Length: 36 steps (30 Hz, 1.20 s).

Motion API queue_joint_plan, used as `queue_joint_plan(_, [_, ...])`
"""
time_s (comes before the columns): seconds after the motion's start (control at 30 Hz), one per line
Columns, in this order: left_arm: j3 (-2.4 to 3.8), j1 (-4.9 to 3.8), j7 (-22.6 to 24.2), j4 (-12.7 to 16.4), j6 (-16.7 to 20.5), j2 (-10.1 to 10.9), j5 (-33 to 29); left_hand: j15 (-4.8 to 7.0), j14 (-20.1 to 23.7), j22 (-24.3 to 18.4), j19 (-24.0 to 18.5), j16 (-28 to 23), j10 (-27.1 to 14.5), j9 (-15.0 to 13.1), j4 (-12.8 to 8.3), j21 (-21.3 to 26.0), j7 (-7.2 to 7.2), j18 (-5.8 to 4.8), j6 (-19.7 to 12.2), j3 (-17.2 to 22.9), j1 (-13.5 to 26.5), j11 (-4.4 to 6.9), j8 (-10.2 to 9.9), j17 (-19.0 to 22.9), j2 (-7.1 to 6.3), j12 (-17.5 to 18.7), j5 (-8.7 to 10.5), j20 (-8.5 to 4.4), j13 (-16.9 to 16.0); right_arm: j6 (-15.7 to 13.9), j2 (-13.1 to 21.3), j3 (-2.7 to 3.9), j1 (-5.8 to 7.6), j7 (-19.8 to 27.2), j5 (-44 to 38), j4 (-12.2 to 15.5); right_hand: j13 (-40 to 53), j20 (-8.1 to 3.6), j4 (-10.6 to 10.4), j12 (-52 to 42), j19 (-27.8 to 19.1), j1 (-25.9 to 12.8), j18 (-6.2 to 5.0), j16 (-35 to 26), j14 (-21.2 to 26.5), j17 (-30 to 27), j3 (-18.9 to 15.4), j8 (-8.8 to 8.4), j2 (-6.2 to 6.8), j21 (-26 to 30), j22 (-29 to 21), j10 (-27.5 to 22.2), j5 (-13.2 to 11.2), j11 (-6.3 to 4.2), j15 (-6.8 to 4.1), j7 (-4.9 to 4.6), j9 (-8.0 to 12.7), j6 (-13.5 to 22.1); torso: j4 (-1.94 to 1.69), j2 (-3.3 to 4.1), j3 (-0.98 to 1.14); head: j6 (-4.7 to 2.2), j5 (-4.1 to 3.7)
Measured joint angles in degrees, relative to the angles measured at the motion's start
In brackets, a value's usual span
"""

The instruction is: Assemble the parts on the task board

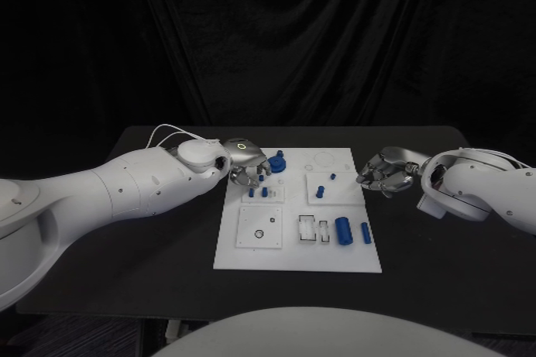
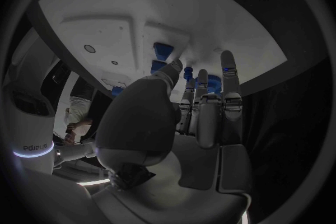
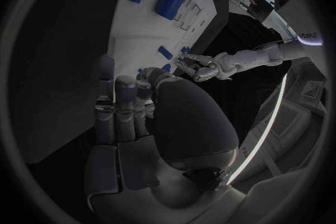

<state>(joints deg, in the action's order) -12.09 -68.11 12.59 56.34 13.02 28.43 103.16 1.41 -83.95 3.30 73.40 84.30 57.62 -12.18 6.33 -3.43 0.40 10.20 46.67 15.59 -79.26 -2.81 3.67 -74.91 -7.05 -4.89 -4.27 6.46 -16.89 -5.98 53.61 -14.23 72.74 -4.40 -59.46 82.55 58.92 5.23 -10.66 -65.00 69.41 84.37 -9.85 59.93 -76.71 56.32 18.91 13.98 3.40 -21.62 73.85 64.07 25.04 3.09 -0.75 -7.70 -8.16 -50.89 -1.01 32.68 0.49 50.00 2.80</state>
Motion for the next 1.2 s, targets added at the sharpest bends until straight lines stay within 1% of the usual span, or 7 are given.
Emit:
queue_joint_plan(0.27, [0.00,-0.29,-1.19,3.88,9.07,5.00,0.00,0.00,0.00,0.01,0.66,0.00,-2.37,-0.15,0.09,0.00,0.70,-0.01,0.70,-0.42,-0.25,-0.10,0.44,0.00,0.25,-0.43,-0.90,-0.21,-0.65,-0.19,1.26,0.00,0.00,-0.02,0.00,0.84,-0.03,0.00,0.00,0.00,0.00,0.00,0.00,0.00,0.00,0.00,0.00,0.00,0.00,0.00,0.00,0.00,0.00,0.00,0.00,0.00,0.00,0.00,-0.01,0.04,0.00,0.00,-0.28])
queue_joint_plan(0.57, [0.23,-4.77,-0.75,15.55,20.52,15.89,-5.60,-1.04,3.58,0.01,-6.58,-5.53,-13.44,0.74,2.24,0.00,-0.29,0.00,0.47,-3.35,0.02,0.26,0.30,7.41,0.52,-0.80,-1.29,1.11,-0.36,-1.76,2.80,-0.09,2.22,-0.03,-0.12,2.37,-0.64,0.00,1.21,0.84,0.00,0.45,0.00,-0.91,0.16,-0.45,0.41,0.28,1.06,0.33,-0.05,-0.54,0.00,-0.13,-0.17,0.00,0.00,-0.42,0.04,0.10,-0.10,0.00,-1.50])
queue_joint_plan(0.67, [0.24,-6.02,2.33,19.80,21.39,19.72,-14.23,-2.91,10.97,0.03,-15.42,-12.76,-17.16,1.72,4.89,0.00,0.01,0.01,-1.27,-5.39,-0.23,-1.31,0.15,18.16,0.27,-1.70,-1.64,3.08,-0.22,-2.30,2.68,-0.03,4.56,-0.24,-0.58,2.95,-0.92,0.00,1.74,0.98,0.00,0.96,0.00,-1.15,0.16,-0.67,0.46,0.28,1.57,0.57,-0.04,-0.93,0.00,-0.11,-0.16,-0.02,0.00,-0.44,0.07,0.04,-0.16,0.00,-1.61])
queue_joint_plan(0.73, [0.18,-6.42,4.60,21.59,21.27,21.47,-20.48,-5.46,23.42,0.36,-28.98,-23.36,-19.48,2.13,6.59,-0.01,0.58,0.01,-1.84,-5.90,-0.50,-1.21,0.15,31.98,0.35,-2.27,-2.83,5.82,-0.12,-2.50,2.30,-0.01,5.94,-0.47,-1.09,3.21,-1.33,-0.22,2.25,1.52,0.22,1.36,0.00,-1.33,0.37,-0.85,0.61,0.28,1.97,0.57,0.04,-1.17,-0.36,-0.11,-0.37,-0.21,0.00,-0.62,0.03,0.00,-0.21,0.00,-1.76])
queue_joint_plan(0.87, [0.05,-6.84,10.35,24.27,18.32,23.95,-36.06,-9.47,38.33,-1.10,-56.14,-38.44,-22.27,2.67,8.26,1.10,1.55,-0.01,-1.46,-6.63,-1.75,-1.25,0.16,41.36,2.53,-4.16,-4.38,9.64,-0.24,-2.58,0.65,0.03,8.68,-1.40,-3.29,3.30,-6.69,-0.22,3.26,7.20,0.22,2.25,0.00,-1.88,0.70,-1.14,1.19,0.28,2.85,0.57,0.50,-7.50,-1.29,0.23,-0.13,-0.21,0.21,-0.62,-0.30,-0.10,-0.38,0.00,-2.43])
queue_joint_plan(1.0, [-0.09,-6.85,16.15,25.62,13.10,24.85,-51.81,-10.02,38.27,-1.52,-58.25,-46.19,-22.83,3.04,8.48,1.56,2.26,0.00,0.02,-6.40,-4.15,-4.80,0.41,47.02,5.32,-6.45,-14.03,9.92,-0.34,-2.49,-1.58,0.09,9.59,-2.25,-6.70,2.65,-14.81,-0.19,4.37,16.40,0.83,2.81,0.00,0.93,-0.50,2.03,2.30,-0.24,3.42,-0.89,1.10,-15.66,-2.07,0.77,0.10,-0.54,0.59,-0.68,-0.58,-0.20,-0.58,0.00,-2.72])
queue_joint_plan(1.2, [0.00,-5.99,22.26,26.77,5.56,24.91,-68.75,-13.07,47.79,-3.16,-72.80,-57.08,-23.95,3.99,7.66,3.24,3.93,-0.01,-0.41,-4.95,-9.59,-6.96,0.15,53.72,7.60,-8.41,-24.28,10.92,0.45,-2.39,-3.41,0.04,8.62,-2.91,-12.45,1.21,-21.68,0.30,5.54,23.33,9.11,3.25,2.74,19.33,-7.19,18.37,3.80,-1.00,3.85,-27.89,1.10,-19.78,-2.22,1.56,1.02,-1.43,1.13,0.22,-1.05,-0.44,-0.86,0.00,-3.08])
